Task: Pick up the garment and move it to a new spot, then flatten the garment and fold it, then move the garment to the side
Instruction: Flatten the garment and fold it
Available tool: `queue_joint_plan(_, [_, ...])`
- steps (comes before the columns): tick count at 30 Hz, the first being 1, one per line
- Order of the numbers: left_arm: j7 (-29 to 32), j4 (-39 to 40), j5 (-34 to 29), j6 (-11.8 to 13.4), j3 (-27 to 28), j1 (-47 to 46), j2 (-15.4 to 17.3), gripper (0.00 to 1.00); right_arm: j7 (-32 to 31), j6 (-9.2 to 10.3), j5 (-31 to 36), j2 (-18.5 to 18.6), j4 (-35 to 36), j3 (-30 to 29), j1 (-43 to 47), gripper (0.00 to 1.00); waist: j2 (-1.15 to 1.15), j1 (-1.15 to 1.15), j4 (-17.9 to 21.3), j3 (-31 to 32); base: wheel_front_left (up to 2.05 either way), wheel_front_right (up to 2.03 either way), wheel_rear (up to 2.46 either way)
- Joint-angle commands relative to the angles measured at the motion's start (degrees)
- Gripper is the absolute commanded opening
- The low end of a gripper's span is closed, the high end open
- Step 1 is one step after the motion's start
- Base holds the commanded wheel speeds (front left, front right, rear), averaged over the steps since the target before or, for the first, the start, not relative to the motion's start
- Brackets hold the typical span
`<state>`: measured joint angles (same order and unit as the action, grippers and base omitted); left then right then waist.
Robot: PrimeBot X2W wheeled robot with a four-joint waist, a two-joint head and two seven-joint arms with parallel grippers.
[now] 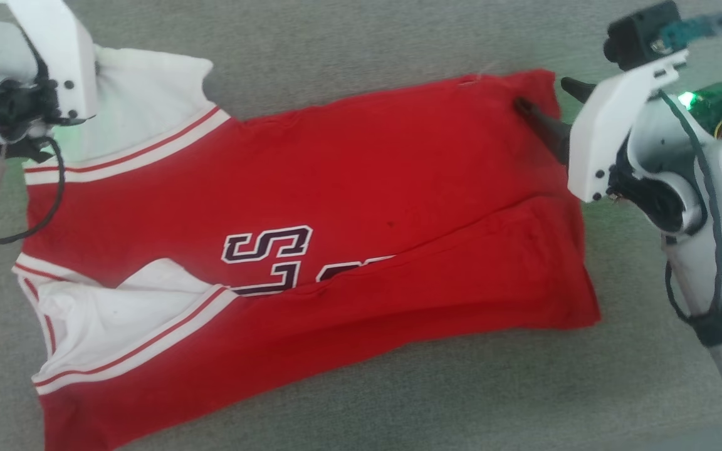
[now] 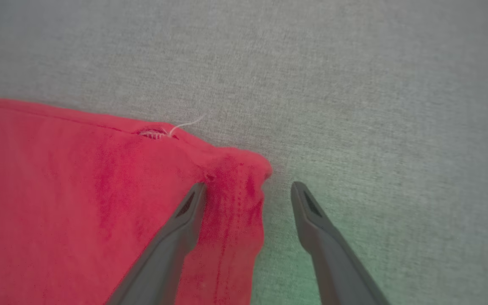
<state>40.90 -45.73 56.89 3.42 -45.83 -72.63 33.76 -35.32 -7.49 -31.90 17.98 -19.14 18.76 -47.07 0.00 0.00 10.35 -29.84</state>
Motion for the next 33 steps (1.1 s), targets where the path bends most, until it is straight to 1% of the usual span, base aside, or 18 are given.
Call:
queue_joint_plan(1, [0.06,-1.18,-0.71,-0.03,-0.53,0.77,0.30,0.00,-0.54,0.00,-0.59,0.01,-0.39,0.50,-0.73,1.00,0.00,0.00,-0.66,-0.41,0.00,0.00,0.00])
queue_joint_plan(7, [-1.65,-2.99,-0.66,-0.74,-0.53,0.01,-1.42,0.00,-9.41,0.00,-2.32,-0.42,-8.48,4.78,-5.36,1.00,0.00,0.00,-2.02,-0.83,0.00,0.00,0.00])
queue_joint_plan(8, [-1.91,-3.28,-0.63,-0.82,-0.56,-0.12,-1.78,0.00,-10.68,0.00,-2.19,-0.25,-9.32,5.72,-6.09,0.13,0.00,0.00,-2.26,-0.86,0.00,0.00,0.00])
queue_joint_plan(9, [-2.29,-3.51,-0.66,-0.94,-0.57,-0.24,-2.13,0.00,-11.29,0.00,-2.41,-0.10,-9.91,6.22,-6.60,0.00,0.00,0.00,-2.55,-0.87,0.00,0.00,0.00])
queue_joint_plan(12, [-3.39,-4.12,-0.49,-1.51,-0.39,-0.78,-2.94,0.00,-11.76,0.00,-3.18,0.24,-11.06,6.42,-7.96,0.00,0.00,0.00,-3.40,-0.54,0.00,0.00,0.00])
queue_joint_plan(14, [-3.86,-4.30,-0.52,-2.09,-0.48,-1.13,-3.27,0.00,-11.01,0.01,-3.45,0.83,-11.03,6.34,-8.43,0.00,0.00,0.00,-3.95,-0.04,0.00,0.00,0.00])
queue_joint_plan(19, [-3.03,-3.73,0.19,-3.66,-0.61,-1.55,-3.74,0.00,-9.08,0.03,-4.51,2.89,-8.98,6.31,-7.84,0.00,0.00,0.00,-5.43,1.85,0.00,0.00,0.00])
queue_joint_plan(24, [-0.11,-0.87,0.74,-4.12,-1.11,-0.66,-2.24,0.00,-8.38,0.03,-5.90,5.89,-5.13,6.16,-5.20,0.00,0.00,0.00,-6.88,3.93,0.00,0.00,0.00])
queue_joint_plan(25, [0.43,0.19,0.86,-3.99,-1.22,-0.24,-1.86,0.00,-8.46,0.03,-6.09,6.56,-4.20,5.94,-4.43,0.00,0.00,0.00,-7.20,4.34,0.00,0.00,0.00])
queue_joint_plan(29, [2.77,6.30,1.06,-2.20,-1.68,1.72,0.47,0.00,-9.30,0.02,-6.84,8.85,-0.20,4.51,-1.23,0.00,0.00,0.00,-8.50,6.00,0.00,0.00,0.00])
queue_joint_plan(33, [5.10,15.36,1.33,1.42,-2.04,5.50,3.64,0.00,-10.74,0.02,-7.52,10.97,4.45,2.43,2.75,0.00,0.00,0.00,-9.93,7.66,0.00,0.00,0.00])
